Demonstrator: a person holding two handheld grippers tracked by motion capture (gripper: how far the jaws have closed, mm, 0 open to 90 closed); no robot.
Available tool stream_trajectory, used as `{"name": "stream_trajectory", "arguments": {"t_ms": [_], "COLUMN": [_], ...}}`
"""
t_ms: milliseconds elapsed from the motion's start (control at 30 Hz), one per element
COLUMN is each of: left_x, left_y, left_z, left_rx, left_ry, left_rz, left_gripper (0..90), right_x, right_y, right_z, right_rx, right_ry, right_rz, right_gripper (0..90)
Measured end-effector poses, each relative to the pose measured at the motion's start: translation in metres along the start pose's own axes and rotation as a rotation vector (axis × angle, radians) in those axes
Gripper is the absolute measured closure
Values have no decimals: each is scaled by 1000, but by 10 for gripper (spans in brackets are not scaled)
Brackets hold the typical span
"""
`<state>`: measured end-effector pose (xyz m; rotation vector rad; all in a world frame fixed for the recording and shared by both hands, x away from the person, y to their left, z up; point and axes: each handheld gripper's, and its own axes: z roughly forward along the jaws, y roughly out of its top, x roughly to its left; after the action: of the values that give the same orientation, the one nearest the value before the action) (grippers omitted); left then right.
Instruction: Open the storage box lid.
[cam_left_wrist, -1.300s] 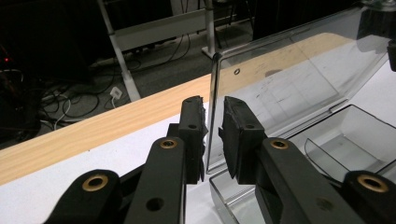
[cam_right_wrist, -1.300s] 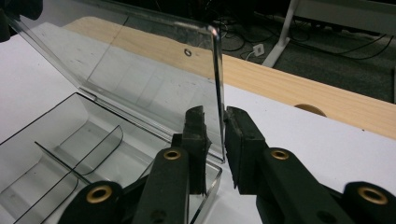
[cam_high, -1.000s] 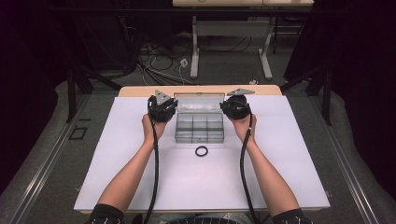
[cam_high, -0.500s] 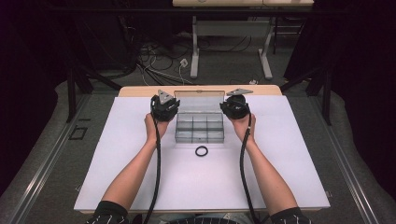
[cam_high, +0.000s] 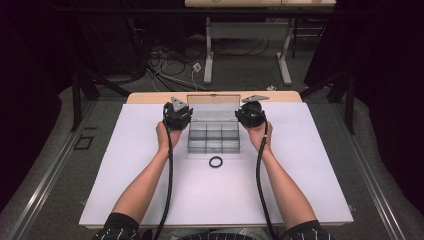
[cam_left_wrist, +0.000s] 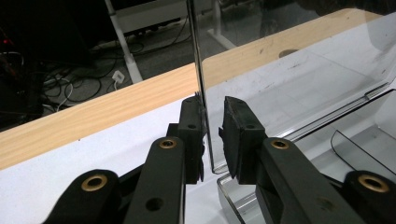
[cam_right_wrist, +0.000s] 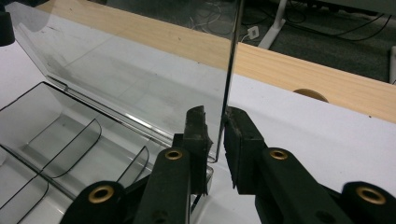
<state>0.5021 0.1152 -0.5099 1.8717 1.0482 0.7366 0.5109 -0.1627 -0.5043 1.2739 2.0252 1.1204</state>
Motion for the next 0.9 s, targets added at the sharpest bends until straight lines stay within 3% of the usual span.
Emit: {"name": "stream_trajectory", "arguments": {"t_ms": [567, 767, 900], "left_x": [8, 10, 11], "left_y": [-6, -11, -15], "left_z": [1, -9, -19], "left_rx": [21, 15, 19], "left_ry": [6, 1, -10], "left_rz": [-24, -38, -35], "left_gripper": [767, 742, 699], "right_x": [-2, -3, -2], "right_y": [-3, -4, -8], "right_z": [5, -6, -18], "right_rx": [36, 44, 57], "right_ry": [-6, 15, 29], "right_rz": [-27, -50, -93], "right_gripper": [771, 741, 709]}}
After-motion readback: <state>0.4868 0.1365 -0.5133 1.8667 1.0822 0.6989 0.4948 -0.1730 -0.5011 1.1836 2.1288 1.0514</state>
